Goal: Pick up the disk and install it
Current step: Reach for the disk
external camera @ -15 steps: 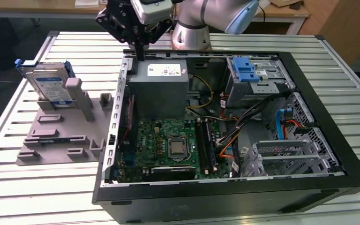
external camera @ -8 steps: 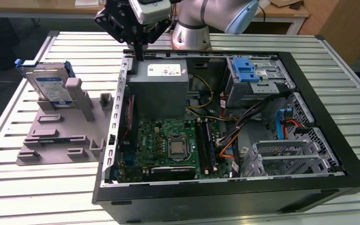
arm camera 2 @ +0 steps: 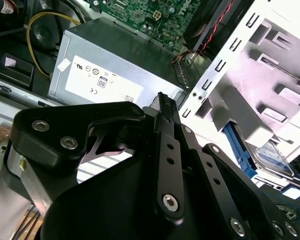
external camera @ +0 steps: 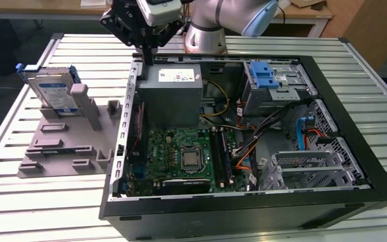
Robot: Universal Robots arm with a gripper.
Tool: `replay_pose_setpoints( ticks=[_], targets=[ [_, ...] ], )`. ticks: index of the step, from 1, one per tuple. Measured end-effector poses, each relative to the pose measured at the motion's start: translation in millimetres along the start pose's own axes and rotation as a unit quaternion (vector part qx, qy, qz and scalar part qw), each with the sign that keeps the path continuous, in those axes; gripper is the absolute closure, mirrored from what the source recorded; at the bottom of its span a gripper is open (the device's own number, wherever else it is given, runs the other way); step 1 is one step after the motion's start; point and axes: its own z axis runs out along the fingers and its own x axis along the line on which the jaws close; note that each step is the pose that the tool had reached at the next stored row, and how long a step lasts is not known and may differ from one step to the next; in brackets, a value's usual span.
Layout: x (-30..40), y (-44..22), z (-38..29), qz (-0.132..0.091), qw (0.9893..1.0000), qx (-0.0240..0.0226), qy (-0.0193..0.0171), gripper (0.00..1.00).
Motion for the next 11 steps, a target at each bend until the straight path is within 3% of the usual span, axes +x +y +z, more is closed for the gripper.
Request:
replay_pose_setpoints(
  ticks=[11],
  targets=[
    [3.3, -0.2, -0.1, 0.0, 1.0, 0.0, 0.0, 0.89]
  ],
)
